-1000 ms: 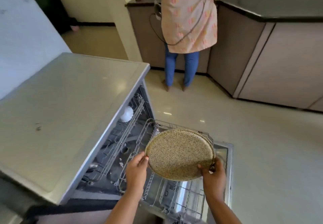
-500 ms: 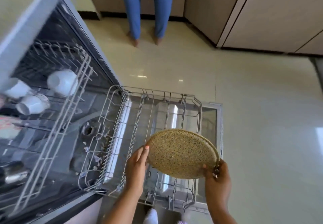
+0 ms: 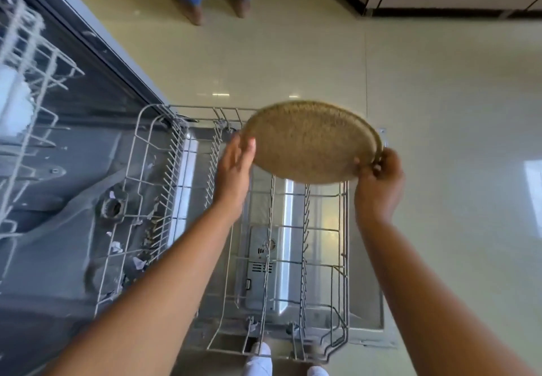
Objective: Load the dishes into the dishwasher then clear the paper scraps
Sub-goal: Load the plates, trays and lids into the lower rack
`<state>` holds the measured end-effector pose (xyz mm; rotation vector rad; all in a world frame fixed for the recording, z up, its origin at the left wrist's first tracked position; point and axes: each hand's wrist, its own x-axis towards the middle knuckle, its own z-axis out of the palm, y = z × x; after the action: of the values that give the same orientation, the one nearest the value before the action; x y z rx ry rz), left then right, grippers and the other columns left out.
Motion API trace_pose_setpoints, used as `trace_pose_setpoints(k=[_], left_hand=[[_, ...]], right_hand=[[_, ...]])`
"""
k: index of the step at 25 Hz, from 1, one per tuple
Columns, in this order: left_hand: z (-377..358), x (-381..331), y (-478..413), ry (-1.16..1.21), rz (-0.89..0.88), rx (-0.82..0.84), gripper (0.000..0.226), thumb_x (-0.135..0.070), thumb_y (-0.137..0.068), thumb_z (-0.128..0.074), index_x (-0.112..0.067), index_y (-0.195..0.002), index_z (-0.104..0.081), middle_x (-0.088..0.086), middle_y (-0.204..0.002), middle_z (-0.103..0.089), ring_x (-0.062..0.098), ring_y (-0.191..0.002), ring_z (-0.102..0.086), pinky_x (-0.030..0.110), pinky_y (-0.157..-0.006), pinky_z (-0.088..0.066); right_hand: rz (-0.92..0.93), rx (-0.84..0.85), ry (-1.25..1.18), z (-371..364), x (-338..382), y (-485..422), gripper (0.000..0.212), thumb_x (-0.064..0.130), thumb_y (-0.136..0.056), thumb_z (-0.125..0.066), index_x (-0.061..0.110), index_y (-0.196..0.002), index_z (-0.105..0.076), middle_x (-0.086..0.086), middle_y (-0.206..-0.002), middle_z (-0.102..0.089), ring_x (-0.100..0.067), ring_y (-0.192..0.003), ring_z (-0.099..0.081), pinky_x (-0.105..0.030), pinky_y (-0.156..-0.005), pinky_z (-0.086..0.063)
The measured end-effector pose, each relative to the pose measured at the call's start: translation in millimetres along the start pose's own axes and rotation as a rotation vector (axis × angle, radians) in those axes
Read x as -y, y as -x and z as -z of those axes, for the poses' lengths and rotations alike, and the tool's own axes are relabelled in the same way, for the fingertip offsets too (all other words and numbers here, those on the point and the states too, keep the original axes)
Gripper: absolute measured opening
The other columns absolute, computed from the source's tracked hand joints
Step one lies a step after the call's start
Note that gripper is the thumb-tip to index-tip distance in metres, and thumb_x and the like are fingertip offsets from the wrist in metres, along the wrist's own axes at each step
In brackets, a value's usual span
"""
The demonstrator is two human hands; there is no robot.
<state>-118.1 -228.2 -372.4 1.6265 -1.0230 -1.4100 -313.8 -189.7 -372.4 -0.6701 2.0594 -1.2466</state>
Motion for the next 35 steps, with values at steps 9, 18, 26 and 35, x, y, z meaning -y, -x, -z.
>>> trace_pose_setpoints(k=[9, 18, 26, 35], left_hand=[[-18, 5, -111, 0.037, -0.049, -0.073, 0.017, -0.054, -0.078, -0.049, -0.045, -0.088, -0.060, -0.009, -0.111, -0.063, 0.021, -0.113, -0.059, 0.036, -0.096, -0.046], [-12, 48, -131, 0.005, -0.004, -0.067, 0.033, -0.046, -0.082, -0.047, -0.045, -0.113, -0.060, -0.003, -0.125, -0.062, 0.020, -0.120, -0.056, 0.043, -0.103, -0.041], [-19, 71, -136, -0.311, 0.122, 0.072, 0.054, -0.021, -0.099, -0.040, -0.030, -0.148, -0.021, 0.001, -0.145, -0.042, 0.018, -0.128, -0.043, 0.027, -0.097, -0.034], [-2, 65, -89, -0.333, 0.187, -0.079, 0.056, -0.006, -0.094, -0.041, -0.029, -0.145, -0.032, 0.003, -0.132, -0.055, 0.010, -0.095, -0.052, 0.021, -0.069, -0.041]], right_hand=[[0.190, -0.017, 0.027, -43, 15, -83, 0.031, -0.002, -0.079, -0.055, 0.029, -0.077, -0.048, 0.017, -0.067, -0.050, 0.010, -0.058, -0.047, -0.013, -0.055, -0.042], [0.178, 0.069, 0.195, -64, -16, -94, 0.023, 0.003, -0.087, -0.050, 0.011, -0.107, -0.057, 0.010, -0.081, -0.055, -0.008, -0.079, -0.054, -0.018, -0.066, -0.044], [0.057, 0.249, 0.538, -69, -39, -96, 0.030, 0.003, -0.092, -0.041, 0.010, -0.120, -0.050, -0.002, -0.098, -0.056, -0.017, -0.086, -0.050, -0.024, -0.071, -0.039], [0.075, 0.216, 0.517, -66, -34, -56, 0.042, 0.005, -0.092, -0.044, 0.010, -0.133, -0.041, -0.010, -0.122, -0.059, -0.025, -0.110, -0.054, -0.020, -0.077, -0.038]])
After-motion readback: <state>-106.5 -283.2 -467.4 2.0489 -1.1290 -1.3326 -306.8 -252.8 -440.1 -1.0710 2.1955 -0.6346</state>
